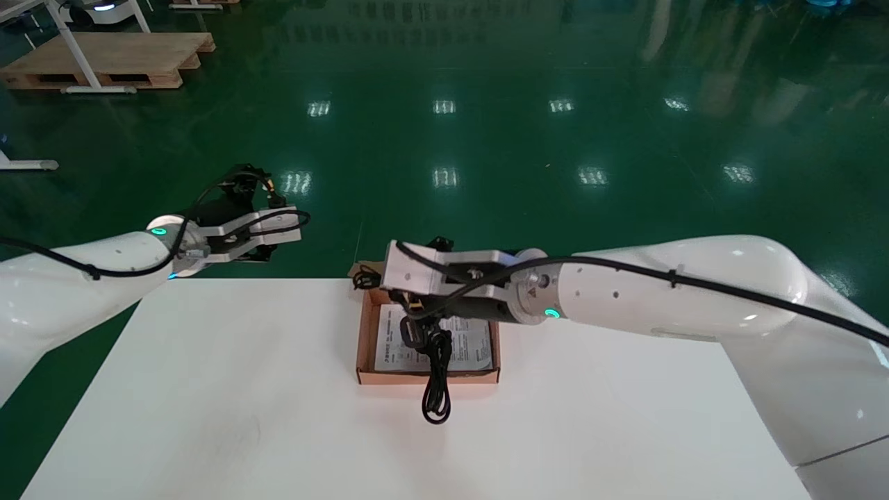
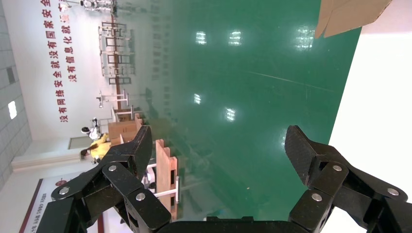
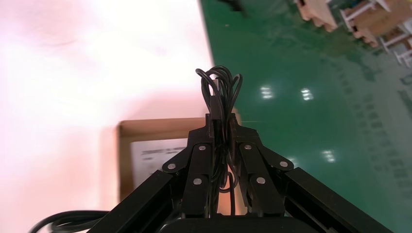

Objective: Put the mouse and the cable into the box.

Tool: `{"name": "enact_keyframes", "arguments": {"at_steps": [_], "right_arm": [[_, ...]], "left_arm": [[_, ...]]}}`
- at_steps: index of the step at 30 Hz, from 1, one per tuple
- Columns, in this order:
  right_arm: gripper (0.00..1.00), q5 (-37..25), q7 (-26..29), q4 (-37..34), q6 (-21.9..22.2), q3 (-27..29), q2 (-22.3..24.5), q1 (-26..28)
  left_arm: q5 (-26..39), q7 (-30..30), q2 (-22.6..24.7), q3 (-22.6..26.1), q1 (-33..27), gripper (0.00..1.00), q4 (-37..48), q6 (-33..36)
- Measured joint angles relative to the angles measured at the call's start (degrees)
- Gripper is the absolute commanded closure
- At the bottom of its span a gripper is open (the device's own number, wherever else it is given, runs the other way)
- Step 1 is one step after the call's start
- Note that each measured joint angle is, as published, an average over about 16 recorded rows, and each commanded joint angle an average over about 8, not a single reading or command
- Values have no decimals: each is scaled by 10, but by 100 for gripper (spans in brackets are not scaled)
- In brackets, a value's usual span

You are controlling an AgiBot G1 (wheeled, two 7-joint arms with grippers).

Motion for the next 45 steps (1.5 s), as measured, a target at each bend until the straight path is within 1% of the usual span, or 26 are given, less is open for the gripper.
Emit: {"name": "enact_keyframes", "arguments": {"at_steps": [8,9,13,16,17,18,26,33,39,45], "right_arm": [[100,-42,23,-31,77,-29,-13,-24],[96,-45,26,-37,88,-32,-14,-26],[47,-51,40,-57,124,-42,-19,-31],[10,-47,46,-64,138,-47,-20,-34],[1,-45,47,-65,141,-48,-20,-35],[0,-44,48,-66,142,-49,-20,-36],[0,-41,49,-67,143,-50,-19,-36],[0,-32,48,-59,132,-43,-12,-40],[0,4,50,-40,104,-28,11,-53],[0,63,54,-11,60,-3,49,-75]], "left_arm": [[20,-34,-7,13,1,0,-16,-2],[22,-38,-8,14,1,0,-17,-3],[29,-50,-10,19,2,0,-23,-4],[33,-56,-11,21,2,0,-26,-4],[34,-57,-12,22,2,0,-26,-4],[35,-58,-12,22,2,0,-27,-4],[36,-59,-12,23,2,0,-27,-4],[34,-57,-12,22,2,0,-27,-5],[34,-57,-12,22,2,0,-26,-5],[33,-57,-12,22,2,0,-26,-4]]}}
